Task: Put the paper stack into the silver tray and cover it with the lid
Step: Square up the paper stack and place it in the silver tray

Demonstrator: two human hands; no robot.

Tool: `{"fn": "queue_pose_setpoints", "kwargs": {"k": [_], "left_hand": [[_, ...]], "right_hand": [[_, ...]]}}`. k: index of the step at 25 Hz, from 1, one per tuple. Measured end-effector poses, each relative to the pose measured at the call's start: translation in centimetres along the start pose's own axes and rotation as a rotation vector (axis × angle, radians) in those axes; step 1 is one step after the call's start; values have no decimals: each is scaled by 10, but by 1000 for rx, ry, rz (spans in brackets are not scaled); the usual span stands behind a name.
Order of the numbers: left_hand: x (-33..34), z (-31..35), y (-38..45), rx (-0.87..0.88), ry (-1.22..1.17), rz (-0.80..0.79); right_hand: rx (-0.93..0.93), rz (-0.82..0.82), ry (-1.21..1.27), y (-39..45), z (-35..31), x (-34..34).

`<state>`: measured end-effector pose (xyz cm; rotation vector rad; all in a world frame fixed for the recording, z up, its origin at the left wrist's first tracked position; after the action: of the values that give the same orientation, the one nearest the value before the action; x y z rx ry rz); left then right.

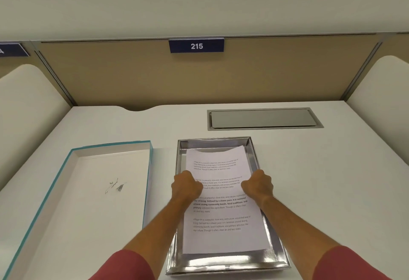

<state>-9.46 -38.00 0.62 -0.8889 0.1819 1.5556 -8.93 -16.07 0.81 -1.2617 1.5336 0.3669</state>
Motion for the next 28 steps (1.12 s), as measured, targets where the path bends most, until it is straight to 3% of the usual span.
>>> {"fn": "queue_pose_setpoints", "kwargs": {"k": [5, 11, 16, 19, 24, 28], "left_hand": [[12, -2, -7, -87, -92, -58], [12, -9, -36, 53, -40, -70], [34, -51, -85, 52, 184, -253], [41, -66, -101, 60, 257, -247], [41, -71, -106, 127, 332, -144], [41, -69, -107, 116, 335, -157]], "right_hand": [[-81, -10, -48, -8, 0, 3], [-176, -95, 0, -36, 9, 0], [-373, -269, -294, -67, 39, 22], [-453, -352, -465, -83, 59, 34], [-554, -205, -603, -92, 63, 38], [-557, -200, -599, -93, 62, 38]]}}
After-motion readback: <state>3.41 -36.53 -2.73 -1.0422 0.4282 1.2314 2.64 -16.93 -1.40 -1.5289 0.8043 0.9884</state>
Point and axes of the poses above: each hand's wrist, its own y-axis towards the middle knuckle, its own x-axis out of the palm, z = x × y, the point moved 4 cm from there along y, towards the middle knuckle, and after that the axes turned 14 degrees about -y, right-handed, at the moved point
